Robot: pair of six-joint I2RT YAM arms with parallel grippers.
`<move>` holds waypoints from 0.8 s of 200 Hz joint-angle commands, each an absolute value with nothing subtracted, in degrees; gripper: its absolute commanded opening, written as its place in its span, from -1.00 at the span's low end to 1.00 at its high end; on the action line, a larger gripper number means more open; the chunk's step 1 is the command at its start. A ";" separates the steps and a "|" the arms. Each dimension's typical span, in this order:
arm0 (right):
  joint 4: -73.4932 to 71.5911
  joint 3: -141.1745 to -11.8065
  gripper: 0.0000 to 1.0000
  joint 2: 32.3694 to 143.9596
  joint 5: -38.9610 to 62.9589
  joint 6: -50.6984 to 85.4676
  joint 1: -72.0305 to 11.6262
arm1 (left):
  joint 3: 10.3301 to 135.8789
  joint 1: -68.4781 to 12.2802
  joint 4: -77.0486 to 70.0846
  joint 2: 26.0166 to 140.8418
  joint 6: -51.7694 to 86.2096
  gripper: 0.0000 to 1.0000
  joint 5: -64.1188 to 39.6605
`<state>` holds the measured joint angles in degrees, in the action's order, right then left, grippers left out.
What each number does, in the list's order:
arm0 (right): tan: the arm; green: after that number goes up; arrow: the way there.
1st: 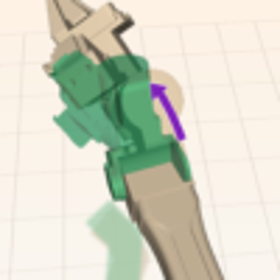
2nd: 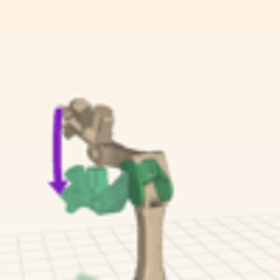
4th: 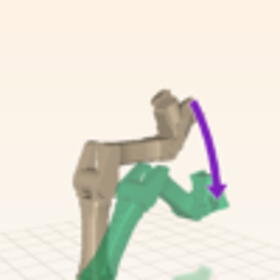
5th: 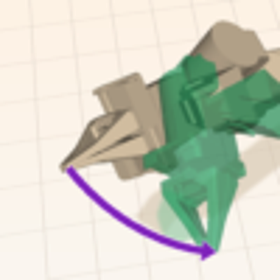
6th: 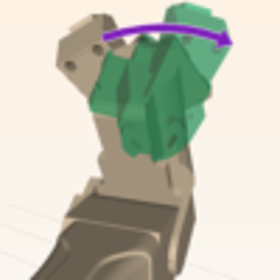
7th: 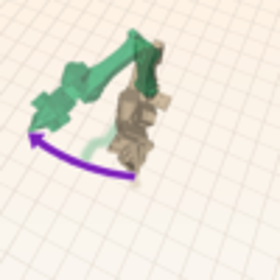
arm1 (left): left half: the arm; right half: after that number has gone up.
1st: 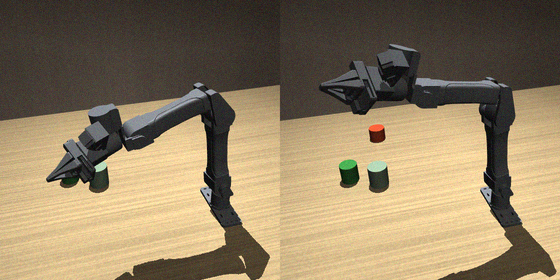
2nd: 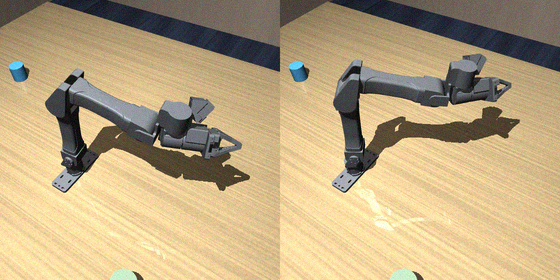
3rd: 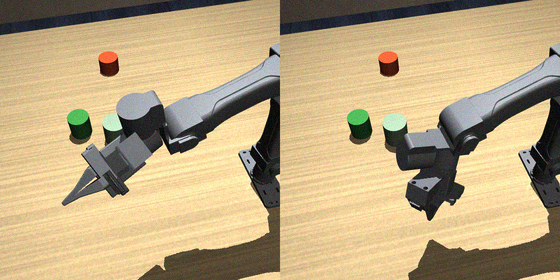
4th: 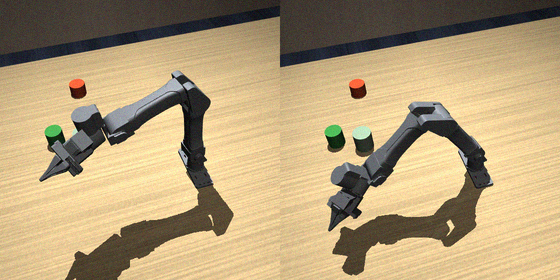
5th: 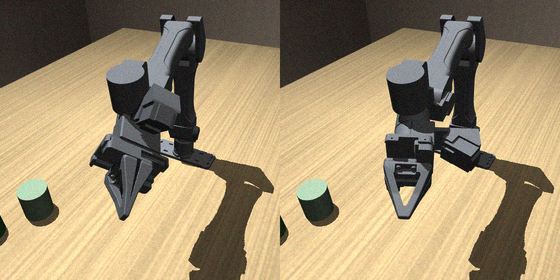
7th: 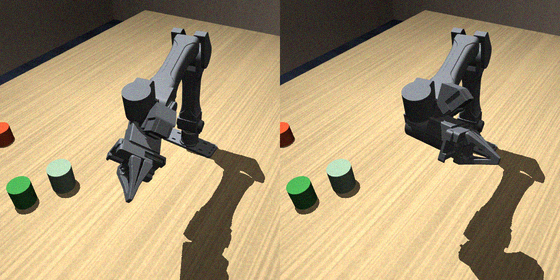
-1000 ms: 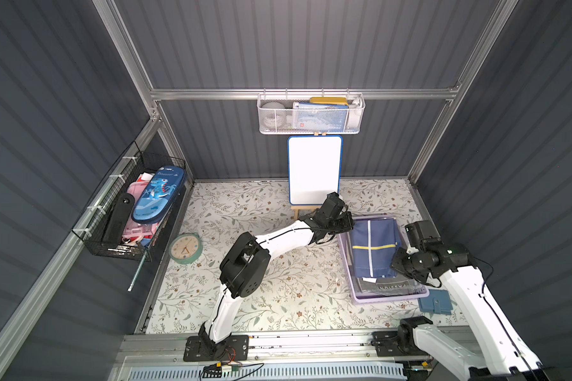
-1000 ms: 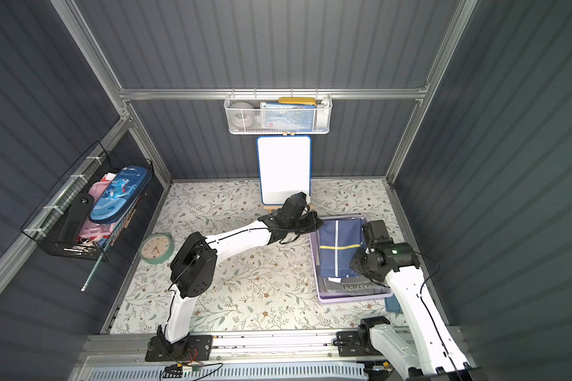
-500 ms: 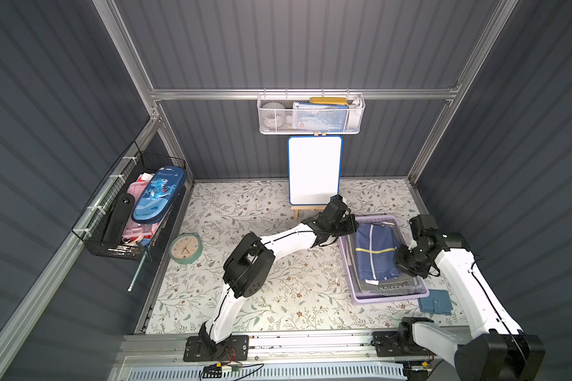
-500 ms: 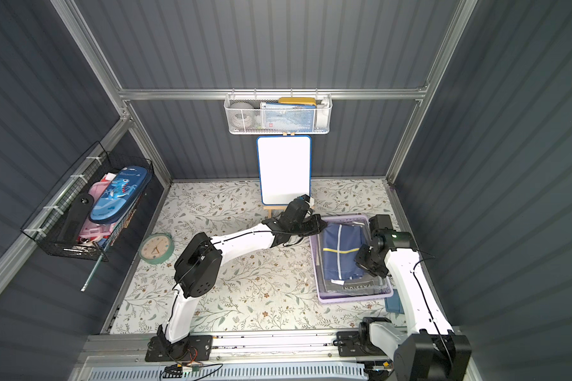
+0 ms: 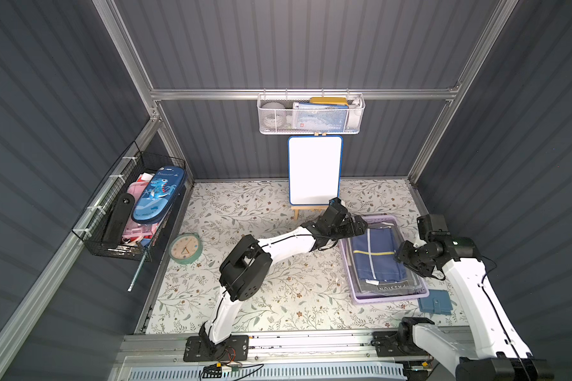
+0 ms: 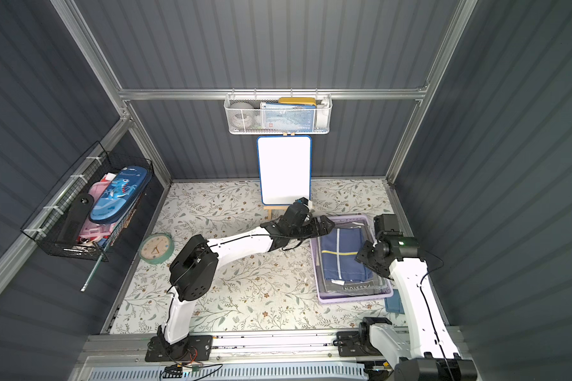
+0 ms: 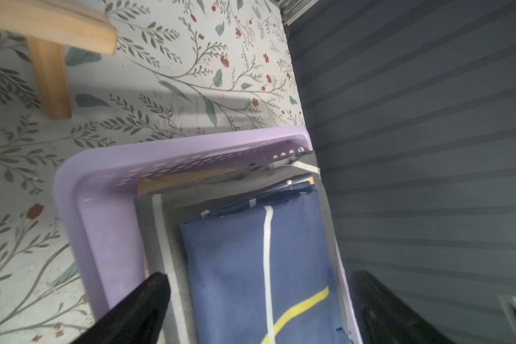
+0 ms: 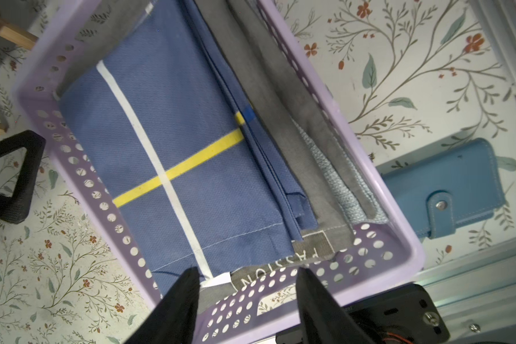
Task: Put the folded pillowcase in the basket
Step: Place the pillowcase in the basket, then move the basket to the center of the board.
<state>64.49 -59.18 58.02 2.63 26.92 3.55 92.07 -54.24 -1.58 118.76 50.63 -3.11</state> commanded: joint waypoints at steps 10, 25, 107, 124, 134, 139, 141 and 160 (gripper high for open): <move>64.32 -61.34 0.13 57.07 6.32 26.27 3.69 | 91.98 -55.10 4.80 113.29 48.69 0.99 2.82; 64.16 -61.35 0.13 57.13 6.94 25.98 3.67 | 91.07 -55.81 7.64 113.94 48.15 0.99 4.72; 61.59 -60.52 0.13 56.28 9.92 24.66 3.62 | 86.86 -63.02 15.94 116.03 55.67 0.97 9.56; 61.58 -60.09 0.12 55.50 10.09 24.36 3.52 | 85.30 -63.51 16.07 114.28 57.19 0.90 10.67; 61.03 -59.23 0.13 54.89 9.96 24.35 3.30 | 84.17 -63.88 15.65 112.33 57.95 0.86 11.41; 60.67 -58.80 0.12 54.57 10.05 24.42 3.17 | 83.80 -63.96 15.82 111.39 58.62 0.86 11.80; 60.45 -58.58 0.12 54.47 10.05 24.43 3.10 | 83.68 -63.98 15.84 110.95 58.67 0.86 12.02; 59.33 -57.48 0.12 53.56 10.29 24.85 2.78 | 82.47 -64.33 17.05 107.35 59.68 0.84 14.12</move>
<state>60.45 -59.09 54.72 9.52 25.15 3.31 84.93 -64.23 10.70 112.16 56.38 9.76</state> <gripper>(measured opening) 0.560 0.924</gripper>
